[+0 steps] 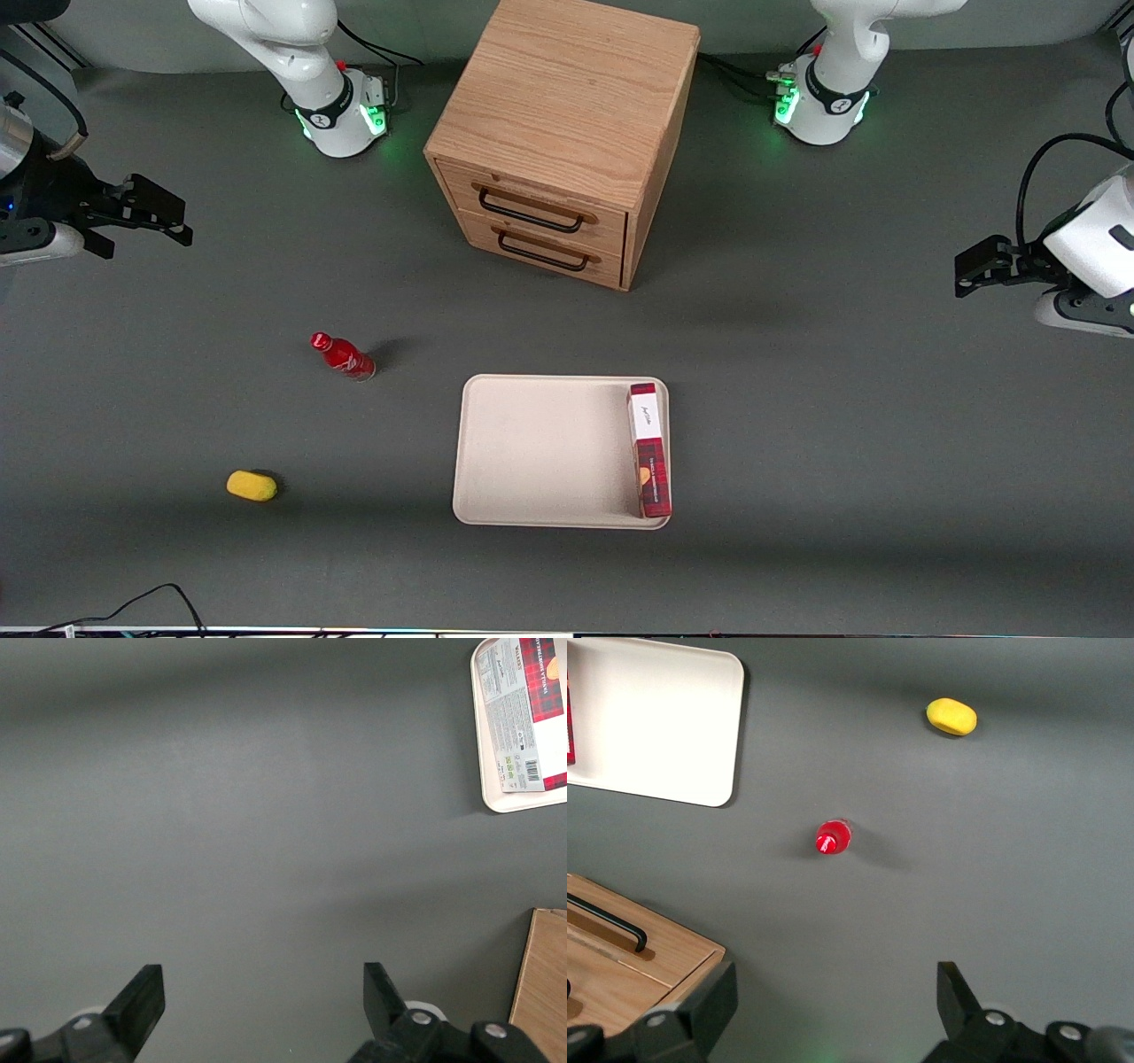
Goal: Place coke bottle on tray
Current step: 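Move the right gripper toward the red Coca-Cola bottle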
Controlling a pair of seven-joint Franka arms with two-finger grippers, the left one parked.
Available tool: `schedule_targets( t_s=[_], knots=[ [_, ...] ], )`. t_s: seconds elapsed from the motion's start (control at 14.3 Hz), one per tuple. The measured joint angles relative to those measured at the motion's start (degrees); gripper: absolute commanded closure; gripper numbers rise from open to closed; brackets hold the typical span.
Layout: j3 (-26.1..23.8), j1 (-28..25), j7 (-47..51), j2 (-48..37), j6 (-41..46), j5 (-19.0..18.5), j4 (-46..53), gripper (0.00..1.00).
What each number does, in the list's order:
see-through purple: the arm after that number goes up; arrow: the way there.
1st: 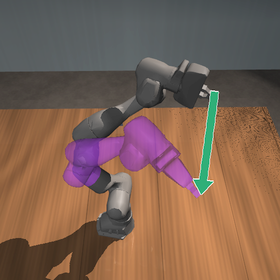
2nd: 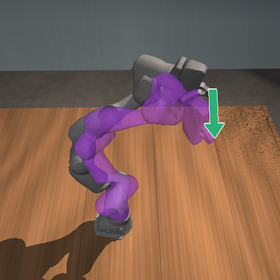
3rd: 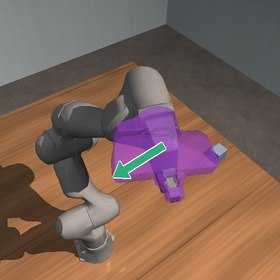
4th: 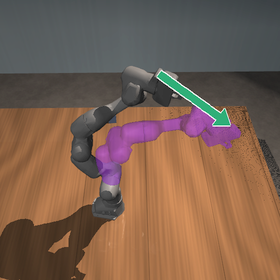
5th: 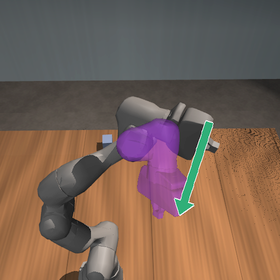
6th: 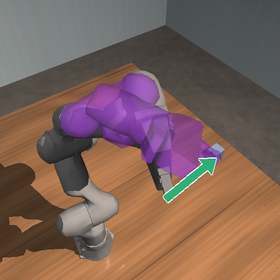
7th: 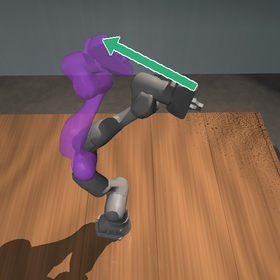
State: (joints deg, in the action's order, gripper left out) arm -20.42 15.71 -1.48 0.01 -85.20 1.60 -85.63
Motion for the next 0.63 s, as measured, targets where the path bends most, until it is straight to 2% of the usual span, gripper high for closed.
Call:
schedule_targets(
  t_s=[0.63],
  knots=[
    [-0.03,0.00,0.00,1.62,-0.44,0.02,0.01,0.00]
  ],
)
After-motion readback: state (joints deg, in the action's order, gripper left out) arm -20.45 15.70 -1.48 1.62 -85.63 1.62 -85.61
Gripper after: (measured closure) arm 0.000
